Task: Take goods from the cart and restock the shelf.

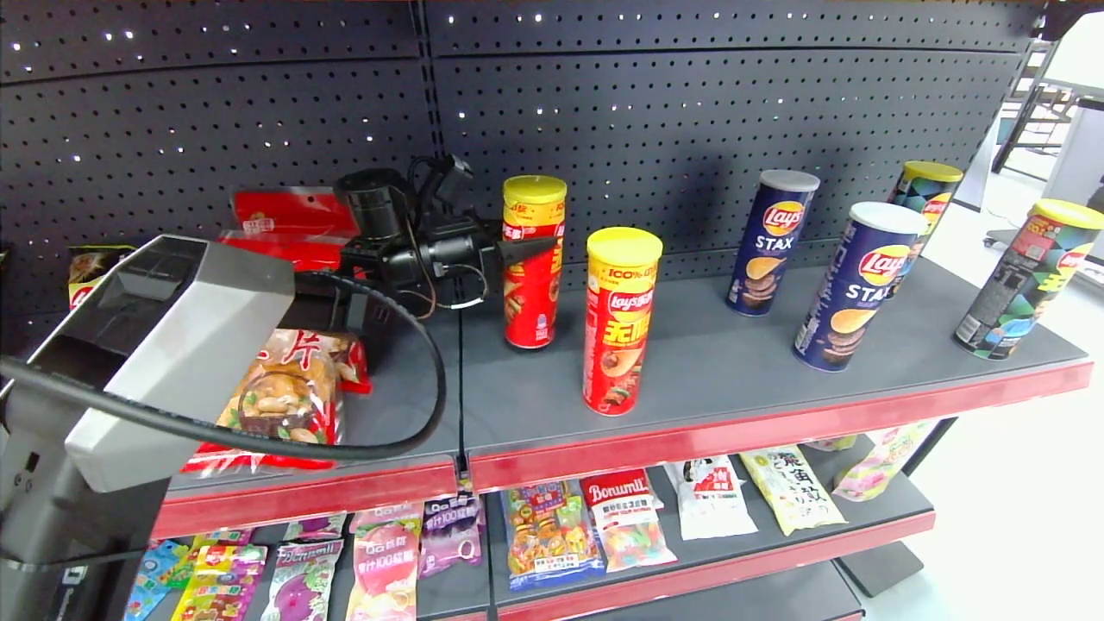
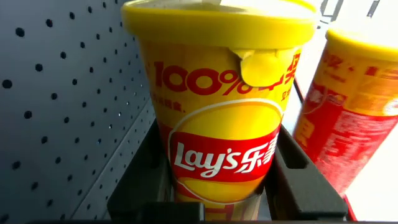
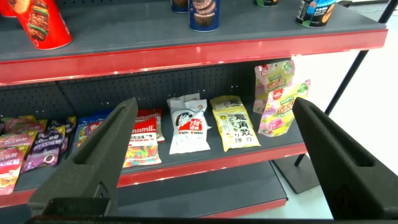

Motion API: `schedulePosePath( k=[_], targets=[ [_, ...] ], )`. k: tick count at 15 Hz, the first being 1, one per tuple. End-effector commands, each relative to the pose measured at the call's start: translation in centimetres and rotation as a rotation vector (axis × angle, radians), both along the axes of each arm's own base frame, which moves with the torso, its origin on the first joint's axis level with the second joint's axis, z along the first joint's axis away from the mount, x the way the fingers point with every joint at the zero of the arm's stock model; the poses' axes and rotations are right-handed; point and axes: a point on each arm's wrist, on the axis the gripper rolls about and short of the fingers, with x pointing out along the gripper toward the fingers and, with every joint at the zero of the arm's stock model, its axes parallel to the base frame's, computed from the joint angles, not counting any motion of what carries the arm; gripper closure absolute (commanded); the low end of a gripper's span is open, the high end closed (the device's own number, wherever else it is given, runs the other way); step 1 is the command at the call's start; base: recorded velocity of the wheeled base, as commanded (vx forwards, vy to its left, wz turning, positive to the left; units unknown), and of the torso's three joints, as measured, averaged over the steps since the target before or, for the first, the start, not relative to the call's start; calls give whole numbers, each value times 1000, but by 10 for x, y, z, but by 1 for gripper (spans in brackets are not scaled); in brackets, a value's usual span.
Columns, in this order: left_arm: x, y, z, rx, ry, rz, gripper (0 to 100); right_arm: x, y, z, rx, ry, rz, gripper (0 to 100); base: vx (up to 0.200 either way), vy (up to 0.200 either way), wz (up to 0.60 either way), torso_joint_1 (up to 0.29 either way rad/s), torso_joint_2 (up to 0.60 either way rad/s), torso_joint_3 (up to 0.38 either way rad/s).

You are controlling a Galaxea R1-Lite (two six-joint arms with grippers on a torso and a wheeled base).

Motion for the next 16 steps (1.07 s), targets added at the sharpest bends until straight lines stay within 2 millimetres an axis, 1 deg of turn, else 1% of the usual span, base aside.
schedulePosePath(
  k=[1, 5, 12, 16],
  targets=[
    [6, -5, -10, 1, 8, -7, 100, 0, 0, 0, 1, 1, 0, 0, 0, 0, 0, 0, 0, 0],
    [3, -17, -9, 0, 3, -31, 100, 0, 0, 0, -1, 1, 0, 0, 0, 0, 0, 0, 0, 0],
    [4, -21, -17, 6, 9, -37, 100, 0, 0, 0, -1, 1, 0, 0, 0, 0, 0, 0, 0, 0],
    [4, -20, -16, 6, -15, -34, 100, 0, 0, 0, -1, 1, 0, 0, 0, 0, 0, 0, 0, 0]
  ],
)
